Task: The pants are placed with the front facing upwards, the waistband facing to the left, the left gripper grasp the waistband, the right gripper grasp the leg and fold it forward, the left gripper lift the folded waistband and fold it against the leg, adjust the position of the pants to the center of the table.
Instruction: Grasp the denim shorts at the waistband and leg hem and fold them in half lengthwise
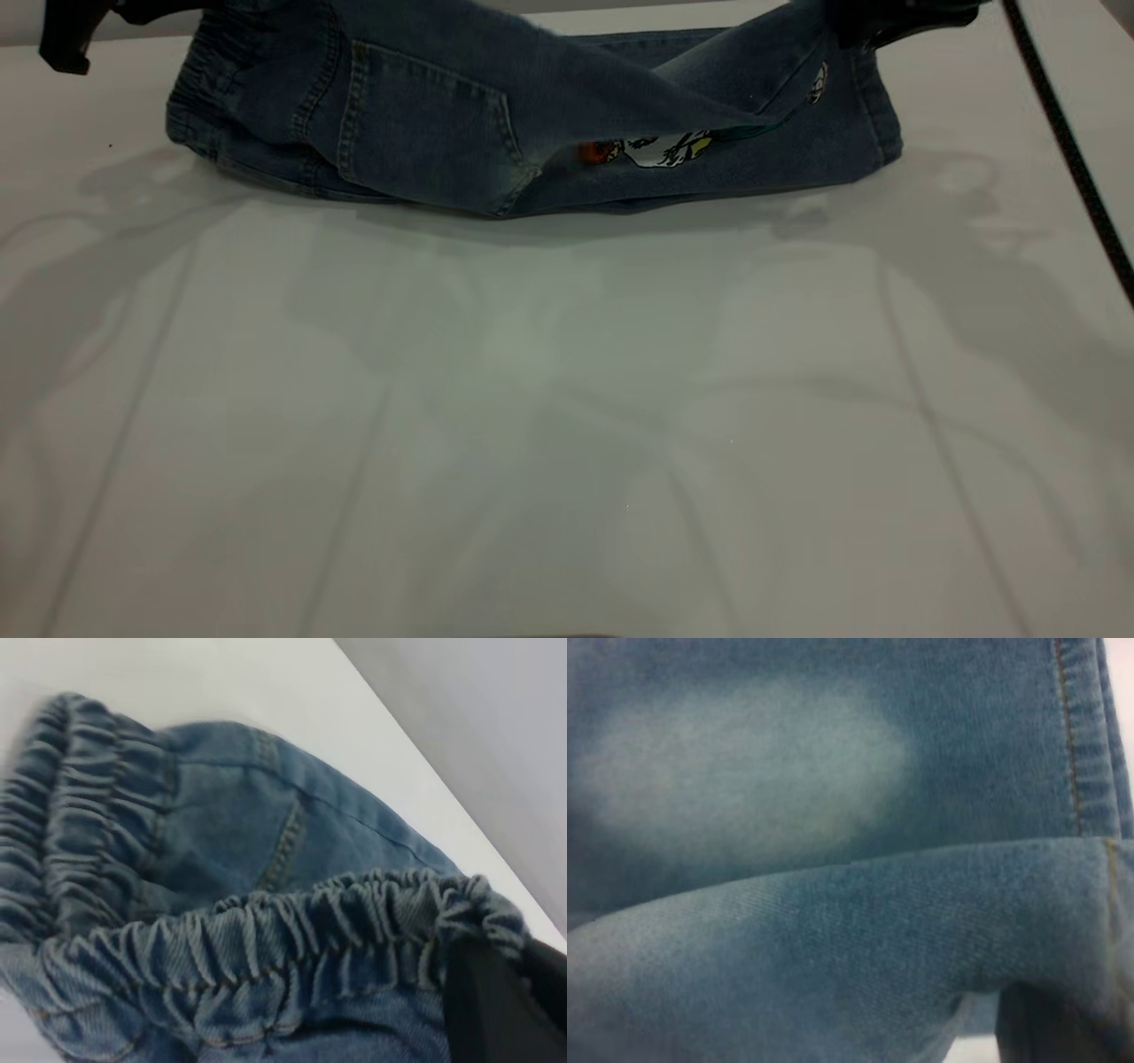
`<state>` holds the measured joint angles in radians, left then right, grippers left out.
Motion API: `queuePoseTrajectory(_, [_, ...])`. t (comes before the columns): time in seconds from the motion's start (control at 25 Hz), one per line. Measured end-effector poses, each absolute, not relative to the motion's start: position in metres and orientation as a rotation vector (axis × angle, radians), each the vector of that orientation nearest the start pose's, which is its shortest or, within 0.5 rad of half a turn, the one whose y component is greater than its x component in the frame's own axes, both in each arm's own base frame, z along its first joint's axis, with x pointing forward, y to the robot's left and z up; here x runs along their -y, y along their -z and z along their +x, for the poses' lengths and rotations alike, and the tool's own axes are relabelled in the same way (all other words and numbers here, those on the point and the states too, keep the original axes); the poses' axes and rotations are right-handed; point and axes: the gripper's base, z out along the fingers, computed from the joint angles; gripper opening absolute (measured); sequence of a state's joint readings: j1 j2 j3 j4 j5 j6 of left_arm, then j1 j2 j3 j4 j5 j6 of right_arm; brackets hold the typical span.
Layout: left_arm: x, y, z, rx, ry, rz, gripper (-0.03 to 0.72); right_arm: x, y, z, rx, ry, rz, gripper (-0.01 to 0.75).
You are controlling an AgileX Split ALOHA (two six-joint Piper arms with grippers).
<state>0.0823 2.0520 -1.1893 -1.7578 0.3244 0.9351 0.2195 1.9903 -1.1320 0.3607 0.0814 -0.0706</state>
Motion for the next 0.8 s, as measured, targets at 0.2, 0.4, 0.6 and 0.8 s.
queuePoseTrajectory(0.2, [-0.007,-0.149,0.434,-2.150,0.755,-0.864,0.040,-0.094,-0.138,0.402,-2.460,-0.268,0.026,0.036])
queuePoseTrajectory(0.4, [-0.006,-0.161,0.442,-2.143,0.753,-0.773,0.040,-0.096,-0.140,0.403,-2.482,-0.270,-0.008,0.036])
queuePoseTrajectory(0.6, [-0.003,-0.162,0.441,-2.183,0.757,-0.709,0.040,-0.096,-0.139,0.401,-2.500,-0.268,-0.031,0.036])
queuePoseTrajectory(0.8, [-0.001,-0.159,0.438,-2.254,0.726,-0.583,0.040,-0.096,-0.138,0.400,-2.512,-0.267,-0.044,0.036])
